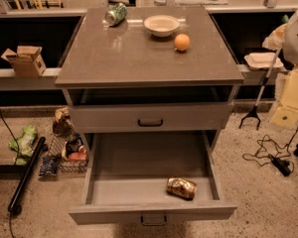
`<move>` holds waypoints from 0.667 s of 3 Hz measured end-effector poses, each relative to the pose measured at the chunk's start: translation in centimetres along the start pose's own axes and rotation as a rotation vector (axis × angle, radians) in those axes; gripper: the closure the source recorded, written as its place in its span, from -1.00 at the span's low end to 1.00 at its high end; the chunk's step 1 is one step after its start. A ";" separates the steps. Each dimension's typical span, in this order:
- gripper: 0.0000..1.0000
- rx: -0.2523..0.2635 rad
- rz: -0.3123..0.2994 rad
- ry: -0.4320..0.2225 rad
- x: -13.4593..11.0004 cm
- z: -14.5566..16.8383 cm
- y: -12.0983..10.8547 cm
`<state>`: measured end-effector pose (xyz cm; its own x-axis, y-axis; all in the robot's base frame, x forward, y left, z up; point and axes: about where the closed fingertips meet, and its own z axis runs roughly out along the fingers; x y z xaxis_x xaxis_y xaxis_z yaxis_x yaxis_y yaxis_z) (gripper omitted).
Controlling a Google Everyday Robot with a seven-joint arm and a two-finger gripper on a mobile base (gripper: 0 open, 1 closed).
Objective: Pick orange can from middle drawer and place on counter
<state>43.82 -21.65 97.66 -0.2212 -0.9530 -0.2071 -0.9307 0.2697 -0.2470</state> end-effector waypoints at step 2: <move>-1.00 -0.052 0.037 -0.026 0.1 4.1 -0.1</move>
Offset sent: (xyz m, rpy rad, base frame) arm 0.0427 0.0153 -0.1377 0.1591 0.1825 -0.0616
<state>45.05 -21.18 93.73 -0.2485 -0.9386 -0.2393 -0.9361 0.2962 -0.1897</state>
